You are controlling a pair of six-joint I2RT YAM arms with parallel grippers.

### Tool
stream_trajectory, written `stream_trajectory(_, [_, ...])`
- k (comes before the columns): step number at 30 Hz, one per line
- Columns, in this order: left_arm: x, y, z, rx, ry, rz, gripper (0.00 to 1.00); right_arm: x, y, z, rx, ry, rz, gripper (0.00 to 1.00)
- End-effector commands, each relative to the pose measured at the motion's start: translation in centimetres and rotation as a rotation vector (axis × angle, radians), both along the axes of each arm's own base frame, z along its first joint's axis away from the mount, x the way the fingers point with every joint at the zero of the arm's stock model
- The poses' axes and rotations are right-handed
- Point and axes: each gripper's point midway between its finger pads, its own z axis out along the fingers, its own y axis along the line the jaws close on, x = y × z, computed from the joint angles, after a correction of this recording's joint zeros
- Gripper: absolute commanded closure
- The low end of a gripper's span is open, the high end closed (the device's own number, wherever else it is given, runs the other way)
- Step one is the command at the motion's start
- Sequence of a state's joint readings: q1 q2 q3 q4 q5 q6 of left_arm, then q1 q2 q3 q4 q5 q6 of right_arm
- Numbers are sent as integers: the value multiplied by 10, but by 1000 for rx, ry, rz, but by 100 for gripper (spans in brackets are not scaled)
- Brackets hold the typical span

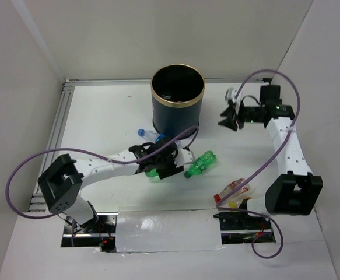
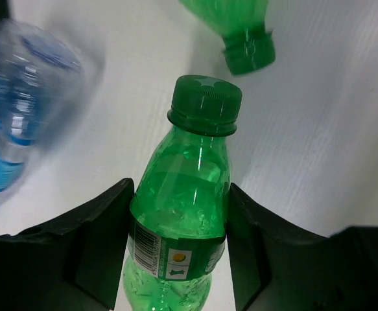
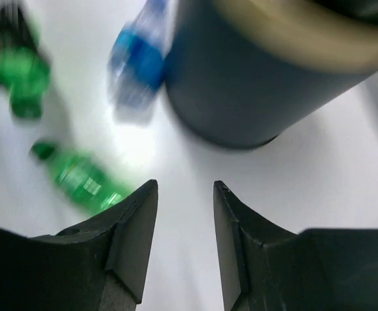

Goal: Put the plastic bottles in the bin

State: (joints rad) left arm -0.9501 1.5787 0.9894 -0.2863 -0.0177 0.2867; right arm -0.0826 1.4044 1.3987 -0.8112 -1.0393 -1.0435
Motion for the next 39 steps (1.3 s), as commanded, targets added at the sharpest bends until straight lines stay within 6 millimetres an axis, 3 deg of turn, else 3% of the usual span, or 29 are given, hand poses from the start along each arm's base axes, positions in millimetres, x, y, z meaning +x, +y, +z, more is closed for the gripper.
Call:
stream_trajectory(1, [19,-23,116,-261,-117,33,100,-52,-17,-76,-189,64,103,53])
stream_trajectory(2, [22,-26,143,-328,-136,38,100,-57,-21,-80,-207,49,99,35])
stream_trajectory(3, [28,-27,172,-400,-151,56,100,-62,-21,-88,-223,26,127,25])
stream_trajectory(4, [34,-27,199,-461,-173,64,100,-72,-23,-107,-235,48,137,20])
stream_trajectory(5, [54,-23,251,-561,-247,95,100,-73,-23,-110,-248,10,149,16])
stream_trajectory(6, [62,-24,275,-622,-263,111,100,-73,-23,-115,-260,-20,163,11])
stream_trajectory(7, [86,-18,289,-654,-290,166,100,-80,-20,-131,-260,-5,186,10])
stream_trajectory(8, [97,-18,325,-733,-334,174,100,-77,-18,-132,-272,-50,198,9])
stream_trajectory(10, [124,-15,376,-898,-390,229,100,-83,-10,-148,-291,-45,235,6])
stream_trajectory(12, [148,-24,387,-982,-384,240,100,-79,-5,-157,-321,-69,257,4])
stream_trajectory(14, [169,-26,418,-1096,-433,280,96,-80,4,-165,-359,-83,304,4])
stream_trajectory(15, [191,-34,401,-1077,-435,325,93,-79,8,-167,-367,-86,319,4])
stream_trajectory(18, [221,-40,395,-1091,-438,390,84,-81,25,-170,-389,-114,382,3])
stream_trajectory(19, [242,-41,371,-1063,-425,447,76,-81,28,-171,-397,-109,381,3])
stream_trajectory(20, [246,-45,362,-1053,-405,457,66,-80,32,-170,-407,-127,394,2])
stream_trajectory(21, [252,-46,354,-1040,-401,472,41,-79,41,-169,-416,-156,414,2])
stream_trajectory(23, [263,-41,344,-1027,-410,508,23,-77,44,-175,-447,-167,428,1])
stream_trajectory(26, [265,-33,353,-1041,-420,529,3,-77,51,-189,-484,-162,469,1])
stream_trajectory(27, [257,-28,369,-1057,-433,523,1,-80,52,-196,-505,-157,493,1])
stream_trajectory(30, [241,-10,390,-1044,-461,551,1,-83,52,-215,-570,-144,536,1])
stream_trajectory(31, [226,3,395,-1047,-452,576,1,-87,54,-225,-590,-141,563,1])
stream_trajectory(32, [219,14,386,-1022,-427,632,1,-86,50,-231,-616,-147,575,1])
stream_trajectory(33, [210,21,381,-1041,-376,685,9,-87,50,-235,-636,-162,589,3])
stream_trajectory(34, [207,32,350,-1003,-315,754,13,-92,41,-249,-681,-137,596,6])
stream_trajectory(35, [192,52,355,-1032,-299,812,16,-95,36,-256,-704,-123,606,9])
stream_trajectory(36, [183,58,341,-1084,-200,892,21,-93,34,-257,-721,-129,608,13])
stream_trajectory(37, [181,73,286,-1036,-115,1006,32,-96,31,-260,-732,-118,609,27])
stream_trajectory(38, [174,83,268,-1063,-58,1074,39,-102,29,-262,-734,-81,623,36])
stream_trajectory(39, [160,87,266,-1175,60,1141,48,-104,27,-260,-719,-64,620,45])
